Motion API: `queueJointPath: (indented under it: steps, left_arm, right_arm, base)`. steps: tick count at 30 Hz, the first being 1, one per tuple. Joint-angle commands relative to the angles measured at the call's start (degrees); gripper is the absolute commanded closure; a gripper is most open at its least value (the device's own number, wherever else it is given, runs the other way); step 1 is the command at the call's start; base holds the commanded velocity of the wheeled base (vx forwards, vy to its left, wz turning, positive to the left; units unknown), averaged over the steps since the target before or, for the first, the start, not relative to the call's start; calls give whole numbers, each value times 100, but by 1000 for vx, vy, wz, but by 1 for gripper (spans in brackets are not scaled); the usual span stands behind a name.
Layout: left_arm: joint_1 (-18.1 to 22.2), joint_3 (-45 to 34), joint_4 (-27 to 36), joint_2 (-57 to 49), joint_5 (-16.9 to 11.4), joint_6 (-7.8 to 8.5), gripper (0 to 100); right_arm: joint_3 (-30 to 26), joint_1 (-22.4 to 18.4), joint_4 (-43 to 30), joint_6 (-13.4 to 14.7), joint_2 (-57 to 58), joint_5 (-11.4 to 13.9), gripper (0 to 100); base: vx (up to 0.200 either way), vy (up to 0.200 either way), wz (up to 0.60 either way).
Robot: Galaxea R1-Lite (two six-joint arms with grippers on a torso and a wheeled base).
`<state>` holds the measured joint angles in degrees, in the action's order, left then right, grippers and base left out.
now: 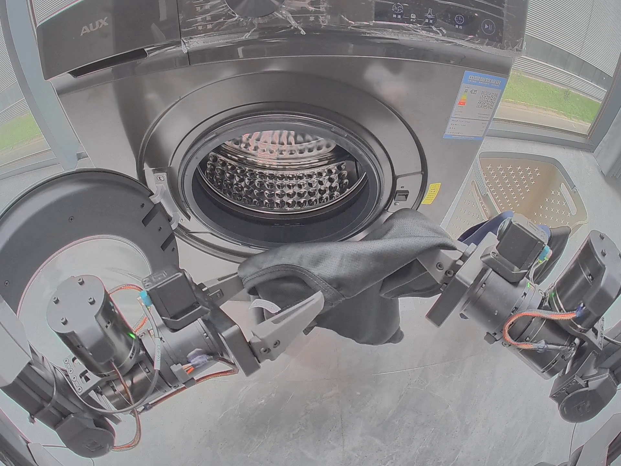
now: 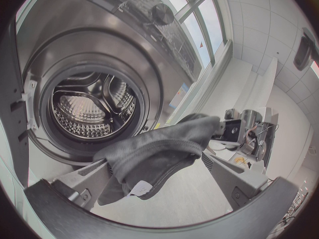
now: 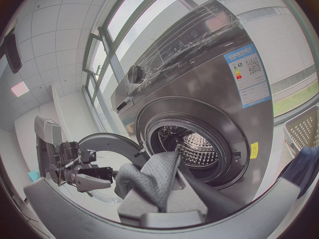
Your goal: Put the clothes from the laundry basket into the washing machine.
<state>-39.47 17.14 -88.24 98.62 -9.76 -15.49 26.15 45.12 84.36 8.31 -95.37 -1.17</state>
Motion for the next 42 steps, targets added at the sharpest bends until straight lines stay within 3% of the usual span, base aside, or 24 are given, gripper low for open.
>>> queueJointPath:
  steps: [1,7,17,20,32,42]
  left_arm:
    - [-8,-106,-18,377,-8,20,0]
    - [-8,-141,-27,790,10,73,0]
    - [-8,-193,-27,1388,-17,161,0]
    - [-17,-290,-36,1449,-69,275,0]
    - [-474,-730,-36,1695,-219,301,0]
    - [-482,-62,-45,2478,-34,319,0]
  right_arm:
    - [-13,120,2,-23,36,3,100]
    - [-13,199,-69,-84,-70,-6,100]
    - [734,261,-262,-84,-588,-129,100]
    - [1120,261,-368,-76,-720,-366,100]
    - [1832,182,-324,-32,-1133,-410,100]
    - [2043,305,-86,74,-1353,-419,100]
  base:
    - [0,0,0]
    - [0,0,0]
    - [0,0,0]
    - [0,0,0]
    - [0,0,0]
    - [0,0,0]
